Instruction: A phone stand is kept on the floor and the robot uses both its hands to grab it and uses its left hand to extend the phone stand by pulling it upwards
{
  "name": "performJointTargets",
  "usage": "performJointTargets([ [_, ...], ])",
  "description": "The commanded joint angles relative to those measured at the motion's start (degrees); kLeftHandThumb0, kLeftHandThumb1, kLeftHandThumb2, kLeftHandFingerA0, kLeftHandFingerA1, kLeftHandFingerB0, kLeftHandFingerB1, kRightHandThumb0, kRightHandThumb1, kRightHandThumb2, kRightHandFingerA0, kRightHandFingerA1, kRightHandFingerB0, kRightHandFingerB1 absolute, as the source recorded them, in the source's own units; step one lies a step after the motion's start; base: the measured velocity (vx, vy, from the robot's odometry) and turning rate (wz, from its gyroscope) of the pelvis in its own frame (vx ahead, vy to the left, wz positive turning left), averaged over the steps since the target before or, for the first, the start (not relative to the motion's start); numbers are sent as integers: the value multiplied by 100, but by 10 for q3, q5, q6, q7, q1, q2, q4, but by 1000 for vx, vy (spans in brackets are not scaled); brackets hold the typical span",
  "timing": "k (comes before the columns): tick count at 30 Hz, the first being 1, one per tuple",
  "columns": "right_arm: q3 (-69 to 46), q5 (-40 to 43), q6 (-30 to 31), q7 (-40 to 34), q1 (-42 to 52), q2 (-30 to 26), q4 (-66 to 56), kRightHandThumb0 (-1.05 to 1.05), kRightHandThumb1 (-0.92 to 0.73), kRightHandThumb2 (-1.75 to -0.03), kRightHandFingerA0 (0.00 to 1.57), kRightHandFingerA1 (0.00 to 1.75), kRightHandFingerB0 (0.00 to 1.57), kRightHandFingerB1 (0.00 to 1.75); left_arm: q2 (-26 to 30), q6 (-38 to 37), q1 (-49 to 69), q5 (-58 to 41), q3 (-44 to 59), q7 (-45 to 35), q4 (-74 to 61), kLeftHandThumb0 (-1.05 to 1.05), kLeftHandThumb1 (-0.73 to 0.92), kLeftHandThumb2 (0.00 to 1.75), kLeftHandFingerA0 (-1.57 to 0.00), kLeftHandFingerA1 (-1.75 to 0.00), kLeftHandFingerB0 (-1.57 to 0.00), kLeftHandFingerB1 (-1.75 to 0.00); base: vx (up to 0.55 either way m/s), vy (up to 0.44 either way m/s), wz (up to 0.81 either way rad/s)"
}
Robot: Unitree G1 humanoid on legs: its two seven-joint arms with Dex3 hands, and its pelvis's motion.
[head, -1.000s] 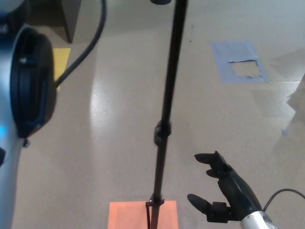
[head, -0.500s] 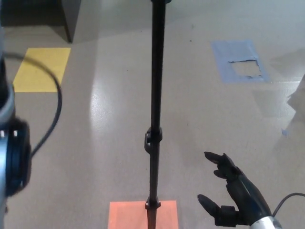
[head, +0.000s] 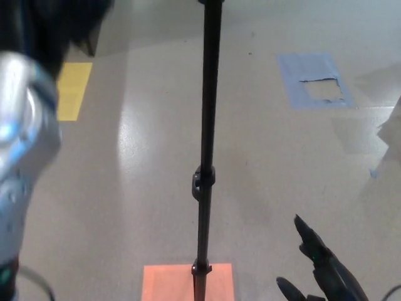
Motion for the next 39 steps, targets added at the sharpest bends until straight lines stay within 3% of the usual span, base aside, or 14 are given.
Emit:
performJointTargets([
  [1,-76,54,-162,-40,158,-106,-44,-105,-85,-87,0,16,0,0,-88,-518,701,144,51,-162,184,-97,81,123,0,-17,-14,-25,0,0,0],
  [3,-73,45,-167,-46,167,-112,-36,-105,-89,-76,0,13,0,1,-103,-522,709,136,49,-154,211,-87,77,119,-1,-23,-10,-25,0,0,0],
  [10,-68,31,-157,-56,148,-119,-10,-105,-91,-78,0,14,0,4,-104,-537,701,139,43,-147,214,-85,77,118,-2,-25,-13,-36,0,0,0],
  [16,-69,28,-145,-47,143,-120,-21,-105,-89,-82,0,16,0,0,-107,-539,704,145,47,-127,213,-96,81,123,0,-13,-18,-25,0,0,0],
  [17,-69,28,-145,-45,143,-121,-21,-105,-88,-81,0,16,0,0,-107,-542,705,145,46,-125,213,-86,72,116,-1,-22,-7,-26,0,0,0],
  [18,-71,31,-145,-41,143,-121,-20,-105,-88,-76,0,15,0,0,-108,-546,707,144,46,-127,214,-95,81,123,0,-12,-18,-25,0,0,0],
  [21,-71,31,-143,-38,144,-121,-22,-105,-89,-80,0,15,0,0,-107,-557,707,146,44,-129,220,-94,81,123,0,-12,-16,-24,0,0,0],
  [22,-70,26,-141,-41,145,-122,-24,-105,-89,-83,0,16,0,0,-108,-559,709,144,44,-130,221,-104,86,86,-3,-19,-11,-23,0,0,0],
  [25,-67,17,-135,-46,147,-124,-28,-105,-89,-84,0,17,0,0,-110,-565,712,141,46,-132,224,-97,92,75,-2,-24,-7,-26,0,0,0],
  [26,-66,15,-136,-48,146,-124,-27,-105,-88,-84,0,17,0,0,-109,-568,711,141,46,-134,224,-92,77,121,0,-13,-21,-25,0,0,0],
  [27,-66,17,-137,-46,145,-124,-26,-105,-88,-84,0,17,0,0,-109,-569,711,140,45,-135,222,-92,77,121,0,-13,-21,-25,0,0,0],
  [28,-66,17,-138,-48,142,-123,-22,-105,-89,-83,0,17,0,0,-109,-570,708,137,46,-136,223,-104,85,86,-3,-18,-11,-23,0,0,0],
  [29,-66,19,-135,-45,141,-123,-23,-105,-88,-83,0,18,0,0,-109,-575,706,139,46,-136,226,-83,72,117,0,-22,-9,-28,0,0,0],
  [39,-62,10,-130,-53,138,-123,-27,-105,-85,-83,0,22,0,0,-106,-592,705,158,46,-119,232,-96,82,120,-3,-16,-16,-28,0,0,0],
])
